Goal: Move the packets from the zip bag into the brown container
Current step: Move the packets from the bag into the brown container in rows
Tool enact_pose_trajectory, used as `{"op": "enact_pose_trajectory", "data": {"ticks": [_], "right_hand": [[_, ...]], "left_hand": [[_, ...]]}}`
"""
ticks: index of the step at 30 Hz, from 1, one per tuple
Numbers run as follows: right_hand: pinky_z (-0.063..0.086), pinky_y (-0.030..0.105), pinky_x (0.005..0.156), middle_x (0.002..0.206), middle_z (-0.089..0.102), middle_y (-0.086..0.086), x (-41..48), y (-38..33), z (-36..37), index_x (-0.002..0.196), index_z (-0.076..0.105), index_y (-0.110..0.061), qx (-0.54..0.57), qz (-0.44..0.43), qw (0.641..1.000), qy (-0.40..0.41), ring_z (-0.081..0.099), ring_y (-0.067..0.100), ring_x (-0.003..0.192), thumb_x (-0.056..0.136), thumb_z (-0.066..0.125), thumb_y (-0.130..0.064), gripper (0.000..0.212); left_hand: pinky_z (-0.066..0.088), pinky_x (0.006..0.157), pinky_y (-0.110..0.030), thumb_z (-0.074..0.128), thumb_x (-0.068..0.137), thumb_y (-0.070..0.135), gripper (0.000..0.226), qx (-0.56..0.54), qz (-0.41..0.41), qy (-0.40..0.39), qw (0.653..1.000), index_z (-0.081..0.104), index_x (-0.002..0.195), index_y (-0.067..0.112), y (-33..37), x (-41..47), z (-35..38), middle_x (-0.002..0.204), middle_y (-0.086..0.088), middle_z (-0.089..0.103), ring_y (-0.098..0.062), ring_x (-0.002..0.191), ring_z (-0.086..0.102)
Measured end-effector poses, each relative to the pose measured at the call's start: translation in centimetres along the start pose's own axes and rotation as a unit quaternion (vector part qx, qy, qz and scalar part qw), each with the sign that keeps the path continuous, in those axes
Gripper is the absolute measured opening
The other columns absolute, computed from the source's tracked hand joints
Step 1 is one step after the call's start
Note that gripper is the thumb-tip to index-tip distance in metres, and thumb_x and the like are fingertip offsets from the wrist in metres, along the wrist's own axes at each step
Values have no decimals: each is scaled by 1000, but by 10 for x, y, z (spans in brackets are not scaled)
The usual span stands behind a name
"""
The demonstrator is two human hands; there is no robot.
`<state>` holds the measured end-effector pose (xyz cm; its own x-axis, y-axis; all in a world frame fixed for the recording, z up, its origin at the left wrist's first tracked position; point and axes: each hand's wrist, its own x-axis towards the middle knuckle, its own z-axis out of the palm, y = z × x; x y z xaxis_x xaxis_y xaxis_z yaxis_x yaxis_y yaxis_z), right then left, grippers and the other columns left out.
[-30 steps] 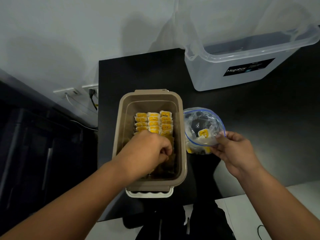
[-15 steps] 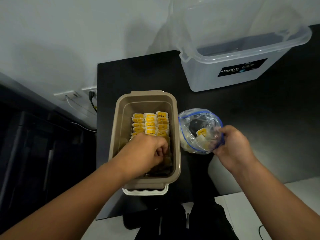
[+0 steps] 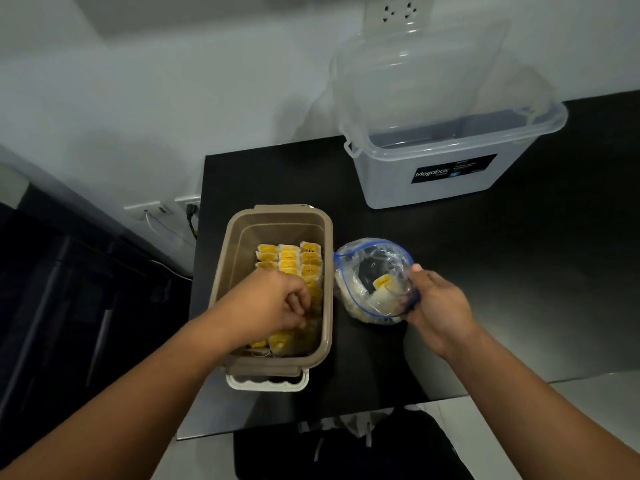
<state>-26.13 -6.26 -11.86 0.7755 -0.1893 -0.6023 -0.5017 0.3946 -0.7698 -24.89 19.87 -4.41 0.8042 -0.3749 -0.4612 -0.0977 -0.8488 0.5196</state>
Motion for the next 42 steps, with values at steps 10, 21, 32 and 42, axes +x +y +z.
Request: {"op": "enact_pose_trajectory", "data": {"ticks": [10,21,32,42], "right_hand": [[41,24,44,60,59,2,10,-6,-26,88,59,-10,-84,-11,996,-22,48,10,44,108,54,-22,24],[45,46,74,90,65,19,29,-17,-57,96,67,-8,-127,45,989,-66,54,35,88,106,58,-27,23],[59,53,93,100,75,16,41,-14,-59,96,67,-14,-268,32,961,-59,71,33,96,105,57,-34,24],[58,39,66,94,74,18,46,-32,-53,95,64,-9,-139,63,986,-63,72,29,82,106,58,-20,17]], "left_hand": [[50,70,-11,76,87,25,5,-110,30,168,979,77,92,27,107,27,-1,78,12,70,5,69,62],[57,68,-31,65,91,41,24,43,-169,54,983,74,98,19,124,129,98,86,-1,70,-15,76,68],[58,81,-36,72,85,39,26,28,-233,3,972,75,104,21,122,134,117,98,-4,71,-21,88,68],[61,79,-35,67,90,24,13,-18,-157,99,982,78,84,26,125,113,103,88,4,72,-13,80,69]]}}
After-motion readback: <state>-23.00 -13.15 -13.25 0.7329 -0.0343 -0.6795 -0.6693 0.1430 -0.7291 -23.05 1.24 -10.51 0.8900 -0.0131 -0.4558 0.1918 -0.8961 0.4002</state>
